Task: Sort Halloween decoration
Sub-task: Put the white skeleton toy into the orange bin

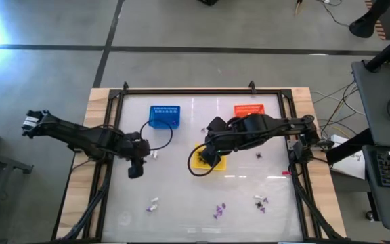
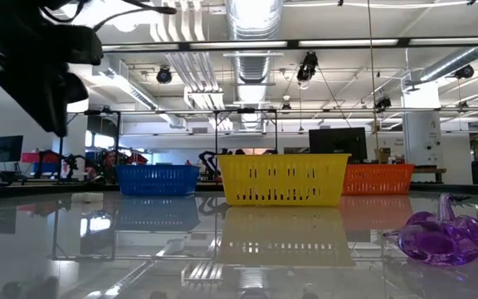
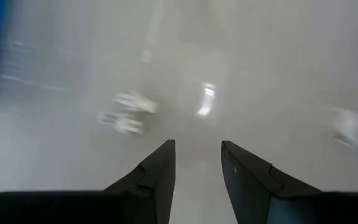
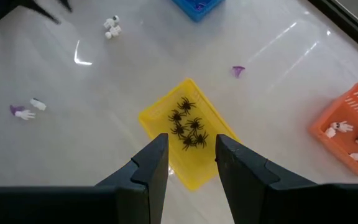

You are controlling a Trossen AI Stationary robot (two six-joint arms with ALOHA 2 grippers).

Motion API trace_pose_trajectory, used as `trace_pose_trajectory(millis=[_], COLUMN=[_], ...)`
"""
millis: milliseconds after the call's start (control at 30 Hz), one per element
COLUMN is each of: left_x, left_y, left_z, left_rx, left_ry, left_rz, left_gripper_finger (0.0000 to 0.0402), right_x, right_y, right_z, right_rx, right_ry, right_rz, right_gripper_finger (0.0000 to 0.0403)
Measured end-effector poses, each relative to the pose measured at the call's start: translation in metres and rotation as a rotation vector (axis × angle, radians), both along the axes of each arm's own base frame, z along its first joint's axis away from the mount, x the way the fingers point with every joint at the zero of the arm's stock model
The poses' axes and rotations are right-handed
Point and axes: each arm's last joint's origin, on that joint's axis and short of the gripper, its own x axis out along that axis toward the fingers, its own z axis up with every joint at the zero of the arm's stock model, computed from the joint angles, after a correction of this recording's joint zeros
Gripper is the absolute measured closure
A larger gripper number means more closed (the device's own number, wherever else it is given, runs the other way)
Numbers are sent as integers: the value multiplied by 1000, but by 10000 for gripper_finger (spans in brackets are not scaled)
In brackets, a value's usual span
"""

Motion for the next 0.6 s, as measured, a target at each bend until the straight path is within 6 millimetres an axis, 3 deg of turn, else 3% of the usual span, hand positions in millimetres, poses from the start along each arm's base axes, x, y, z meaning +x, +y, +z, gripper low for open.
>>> trace_pose_trajectory(millis=[367,600], left_x=[15,25], left_y=[3,5], left_z=[-21,-37], left_rx=[21,-1], left_ry=[88,150], left_rz=[296,506], left_gripper_finger=[290,290], right_x=[4,4], right_y=[1,1], right_z=[-19,-19], right_rx=[-4,-26], right_ry=[67,83], right_rz=[-26,24], right_gripper_finger=[277,277])
